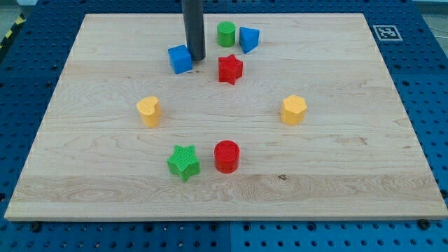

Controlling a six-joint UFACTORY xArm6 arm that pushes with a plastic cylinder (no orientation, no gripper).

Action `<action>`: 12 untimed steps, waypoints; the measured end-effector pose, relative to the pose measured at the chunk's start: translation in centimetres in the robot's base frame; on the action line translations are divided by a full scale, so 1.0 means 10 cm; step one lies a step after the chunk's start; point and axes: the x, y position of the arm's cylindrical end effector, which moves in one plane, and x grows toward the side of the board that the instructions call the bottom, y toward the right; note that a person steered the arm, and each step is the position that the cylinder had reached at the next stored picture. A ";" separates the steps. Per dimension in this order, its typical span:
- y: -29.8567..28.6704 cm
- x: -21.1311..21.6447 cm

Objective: Place the red star diagonally to the blue triangle

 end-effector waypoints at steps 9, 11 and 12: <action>0.61 0.04; 0.49 0.07; 0.36 0.14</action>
